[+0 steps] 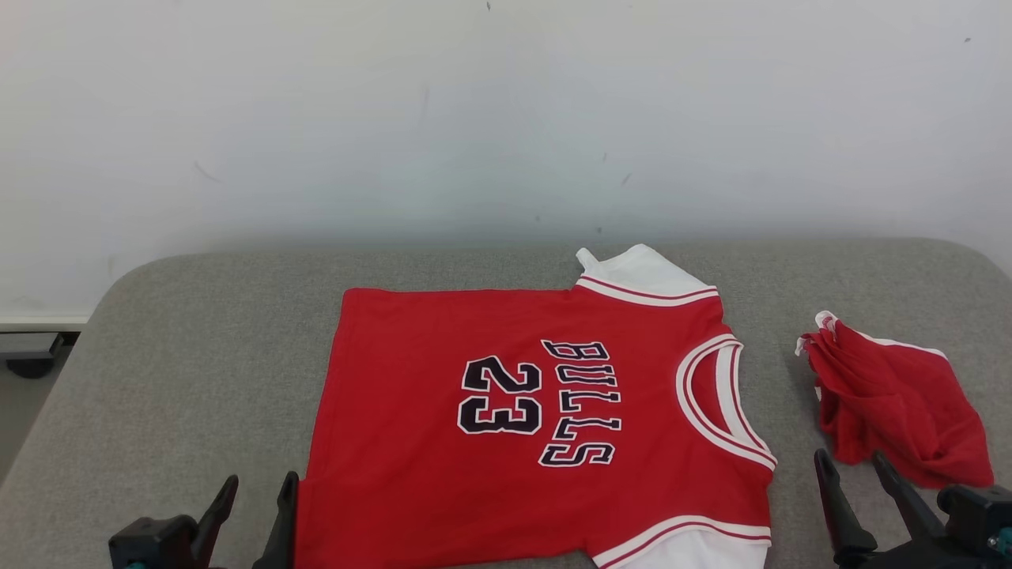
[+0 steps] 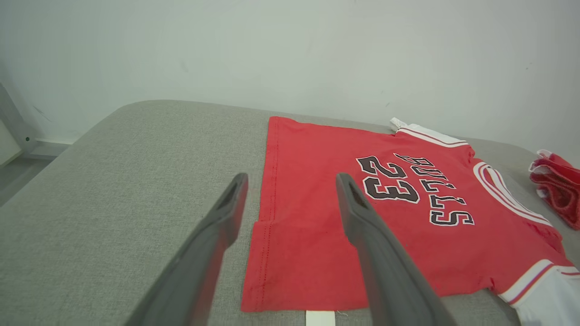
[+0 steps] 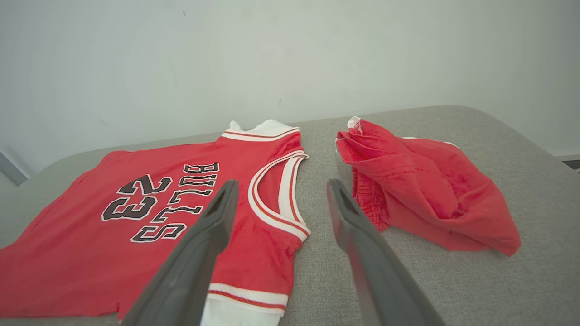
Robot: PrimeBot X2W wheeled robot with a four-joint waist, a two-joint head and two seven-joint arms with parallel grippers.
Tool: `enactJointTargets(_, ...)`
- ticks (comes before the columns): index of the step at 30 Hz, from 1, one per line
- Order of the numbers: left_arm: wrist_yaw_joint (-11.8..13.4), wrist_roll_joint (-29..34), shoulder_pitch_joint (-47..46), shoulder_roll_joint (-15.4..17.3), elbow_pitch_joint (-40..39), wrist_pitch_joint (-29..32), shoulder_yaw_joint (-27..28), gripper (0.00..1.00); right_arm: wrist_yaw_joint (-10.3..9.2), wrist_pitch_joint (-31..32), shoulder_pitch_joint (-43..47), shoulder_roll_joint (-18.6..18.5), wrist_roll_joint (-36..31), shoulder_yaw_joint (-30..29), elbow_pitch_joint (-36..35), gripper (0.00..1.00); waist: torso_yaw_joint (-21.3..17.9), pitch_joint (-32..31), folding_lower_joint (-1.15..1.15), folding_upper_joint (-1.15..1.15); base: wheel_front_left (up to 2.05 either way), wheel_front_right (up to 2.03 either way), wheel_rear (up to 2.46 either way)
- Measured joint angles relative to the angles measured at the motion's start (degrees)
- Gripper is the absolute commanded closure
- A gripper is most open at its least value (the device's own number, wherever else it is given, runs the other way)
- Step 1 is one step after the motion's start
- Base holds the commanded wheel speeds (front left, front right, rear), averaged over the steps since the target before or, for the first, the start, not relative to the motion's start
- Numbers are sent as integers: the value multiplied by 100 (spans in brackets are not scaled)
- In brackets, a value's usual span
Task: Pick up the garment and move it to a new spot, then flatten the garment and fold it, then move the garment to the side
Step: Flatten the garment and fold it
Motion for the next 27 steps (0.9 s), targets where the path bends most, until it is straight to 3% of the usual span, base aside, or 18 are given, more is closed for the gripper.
enactJointTargets(9, -153, 238, 21, 237, 381, 455, -364, 0, 0, 312, 19, 22, 10, 138, 237, 0, -3, 35, 0, 0, 0, 0, 0)
enactJointTargets(27, -406, 235, -566, 120, 1929, 1078, -593, 0, 64, 1382, 38, 51, -151, 853, 810, 0, -51, 535, 1, 0, 0, 0, 0)
